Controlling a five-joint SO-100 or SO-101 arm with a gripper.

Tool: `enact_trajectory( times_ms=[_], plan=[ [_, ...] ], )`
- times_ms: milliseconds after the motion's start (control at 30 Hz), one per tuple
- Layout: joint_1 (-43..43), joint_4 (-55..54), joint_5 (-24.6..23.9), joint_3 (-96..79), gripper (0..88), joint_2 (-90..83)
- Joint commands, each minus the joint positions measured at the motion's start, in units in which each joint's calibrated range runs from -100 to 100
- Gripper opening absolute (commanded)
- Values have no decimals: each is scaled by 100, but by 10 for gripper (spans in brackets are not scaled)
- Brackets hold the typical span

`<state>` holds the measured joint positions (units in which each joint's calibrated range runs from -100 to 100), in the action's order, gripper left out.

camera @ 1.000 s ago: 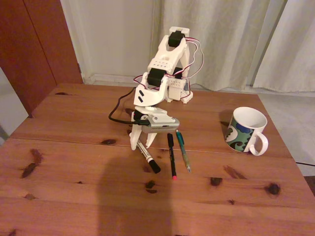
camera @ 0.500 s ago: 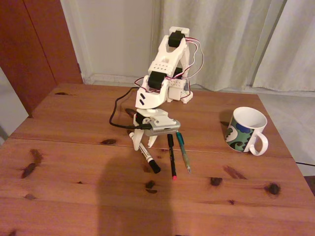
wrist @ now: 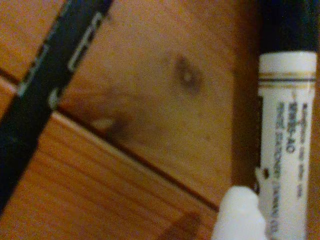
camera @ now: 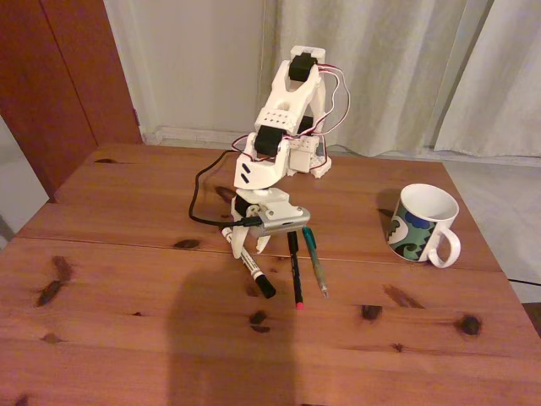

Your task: Clean up the desk and place the pens and markers into the cup

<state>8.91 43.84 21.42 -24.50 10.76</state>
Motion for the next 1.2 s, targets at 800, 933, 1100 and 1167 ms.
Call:
enact_trajectory(
  times_ms=[800,933,1100,1167],
  plan=[
    [239,-758,-10,124,7,359],
    [174,-758,-15,169,7,186],
    [158,-750,-209,-246,7,-890],
    [86,-758,-376,-535,7,-1502]
  ],
)
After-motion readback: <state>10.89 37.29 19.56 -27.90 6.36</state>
